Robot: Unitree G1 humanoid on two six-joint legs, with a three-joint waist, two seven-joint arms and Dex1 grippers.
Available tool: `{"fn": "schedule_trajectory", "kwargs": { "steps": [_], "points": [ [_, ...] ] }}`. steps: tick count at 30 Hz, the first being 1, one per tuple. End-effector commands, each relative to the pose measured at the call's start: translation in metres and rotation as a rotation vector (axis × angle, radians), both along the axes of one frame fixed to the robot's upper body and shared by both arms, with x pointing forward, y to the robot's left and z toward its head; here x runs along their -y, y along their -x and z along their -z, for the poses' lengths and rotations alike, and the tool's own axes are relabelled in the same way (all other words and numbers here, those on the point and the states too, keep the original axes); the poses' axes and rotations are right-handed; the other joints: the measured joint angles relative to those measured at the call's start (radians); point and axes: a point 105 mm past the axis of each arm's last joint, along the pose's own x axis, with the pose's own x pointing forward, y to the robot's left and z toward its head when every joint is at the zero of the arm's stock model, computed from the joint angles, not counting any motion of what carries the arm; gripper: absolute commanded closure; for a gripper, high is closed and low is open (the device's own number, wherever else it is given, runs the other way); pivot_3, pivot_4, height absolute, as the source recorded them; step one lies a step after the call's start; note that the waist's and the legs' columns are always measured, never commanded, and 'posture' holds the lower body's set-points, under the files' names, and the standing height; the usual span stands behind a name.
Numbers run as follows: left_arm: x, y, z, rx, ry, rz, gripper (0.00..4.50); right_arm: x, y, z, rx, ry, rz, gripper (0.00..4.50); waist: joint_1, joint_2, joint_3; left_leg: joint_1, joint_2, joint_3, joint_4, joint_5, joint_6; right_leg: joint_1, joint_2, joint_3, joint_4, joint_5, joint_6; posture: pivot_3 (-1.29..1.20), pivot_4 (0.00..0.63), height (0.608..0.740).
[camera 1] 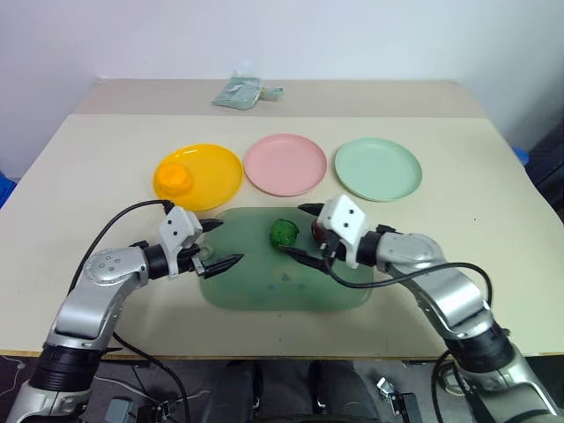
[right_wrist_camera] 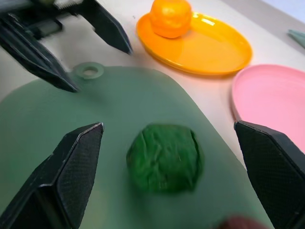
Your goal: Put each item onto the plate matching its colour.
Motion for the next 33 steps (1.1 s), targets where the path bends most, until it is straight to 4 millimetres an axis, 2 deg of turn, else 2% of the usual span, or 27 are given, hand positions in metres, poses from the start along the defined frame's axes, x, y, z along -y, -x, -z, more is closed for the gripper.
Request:
{"fn": "schedule_trajectory", "kwargs": {
  "steps": [1, 9, 14, 15, 18, 21, 23, 25, 27, 29, 33],
  "points": [
    [-0.003, 0.009, -0.018, 0.057, 0.011, 0.015, 0.03, -0.005, -0.007, 0.002, 0.004, 0.039, 0.020, 0.00, 0.000, 0.000, 0.000, 0.000, 0.000, 0.000, 0.000, 0.000, 0.000, 0.000, 0.000, 0.000, 0.000, 0.000, 0.000, 0.00, 0.150, 0.740],
    [-0.002, 0.029, -0.013, 0.010, 0.028, 0.013, 0.03, -0.015, -0.009, 0.009, -0.060, 0.060, 0.012, 0.00, -0.005, 0.000, 0.000, -0.002, 0.000, 0.000, 0.000, 0.000, 0.000, -0.003, 0.000, 0.000, 0.000, 0.000, 0.000, 0.00, 0.150, 0.740],
    [-0.003, 0.030, -0.013, 0.009, 0.030, 0.002, 0.00, -0.018, -0.009, 0.006, -0.061, 0.056, 0.016, 2.27, -0.004, 0.000, 0.000, -0.003, 0.000, 0.000, 0.000, 0.000, 0.000, -0.003, 0.000, 0.000, 0.000, 0.000, 0.000, 0.00, 0.150, 0.740],
    [-0.003, 0.030, -0.013, 0.010, 0.031, 0.000, 0.00, -0.018, -0.008, 0.004, -0.047, 0.056, 0.009, 2.50, -0.004, 0.000, 0.000, -0.003, 0.000, 0.000, 0.000, 0.000, 0.000, -0.003, 0.000, 0.000, 0.000, 0.000, 0.000, 0.00, 0.150, 0.740],
    [-0.006, 0.026, -0.017, 0.021, 0.059, -0.024, 0.00, -0.021, -0.004, -0.010, 0.024, 0.034, -0.029, 2.55, -0.005, 0.000, 0.000, -0.004, 0.000, 0.000, 0.000, 0.000, 0.000, -0.005, 0.000, 0.000, 0.001, 0.000, 0.000, 0.00, 0.150, 0.740],
    [-0.008, 0.024, -0.020, 0.025, 0.073, -0.035, 0.00, -0.016, -0.007, -0.042, 0.097, -0.052, -0.023, 2.55, -0.005, 0.000, 0.000, -0.009, 0.000, 0.000, 0.000, 0.000, 0.000, -0.010, 0.000, 0.000, 0.002, 0.000, 0.000, 0.00, 0.150, 0.740],
    [-0.008, 0.025, -0.020, 0.026, 0.076, -0.035, 0.00, -0.001, -0.020, -0.066, 0.129, -0.125, 0.060, 2.55, -0.005, 0.001, 0.000, -0.010, 0.000, 0.000, 0.001, 0.000, 0.000, -0.011, 0.000, 0.000, 0.002, 0.000, 0.000, 0.00, 0.150, 0.740],
    [-0.007, 0.025, -0.023, 0.031, 0.094, -0.034, 0.00, 0.027, -0.045, -0.084, 0.166, -0.152, 0.221, 2.55, -0.005, 0.001, 0.000, -0.011, 0.000, 0.000, 0.002, 0.000, -0.001, -0.011, 0.000, 0.000, 0.003, 0.000, 0.001, 0.00, 0.150, 0.740],
    [-0.005, 0.025, -0.027, 0.036, 0.120, -0.026, 0.00, 0.064, -0.073, -0.091, 0.194, -0.138, 0.416, 2.55, -0.001, 0.001, 0.000, -0.011, 0.000, 0.000, 0.002, 0.000, -0.001, -0.011, 0.000, -0.001, 0.003, 0.000, 0.001, 0.00, 0.150, 0.740],
    [0.001, 0.027, -0.029, 0.040, 0.143, -0.010, 0.00, 0.099, -0.095, -0.086, 0.184, -0.099, 0.578, 2.55, 0.001, 0.000, 0.000, -0.011, 0.000, 0.000, 0.003, 0.001, -0.002, -0.010, 0.000, -0.001, 0.002, 0.000, 0.000, 0.00, 0.150, 0.740],
    [0.011, 0.031, -0.028, 0.031, 0.160, 0.023, 0.00, 0.132, -0.117, -0.062, 0.135, -0.042, 0.697, 2.55, -0.007, 0.001, 0.000, -0.011, -0.001, 0.000, 0.003, 0.003, -0.005, -0.010, 0.000, -0.001, 0.001, 0.000, 0.000, 0.00, 0.150, 0.740]
  ]
}}
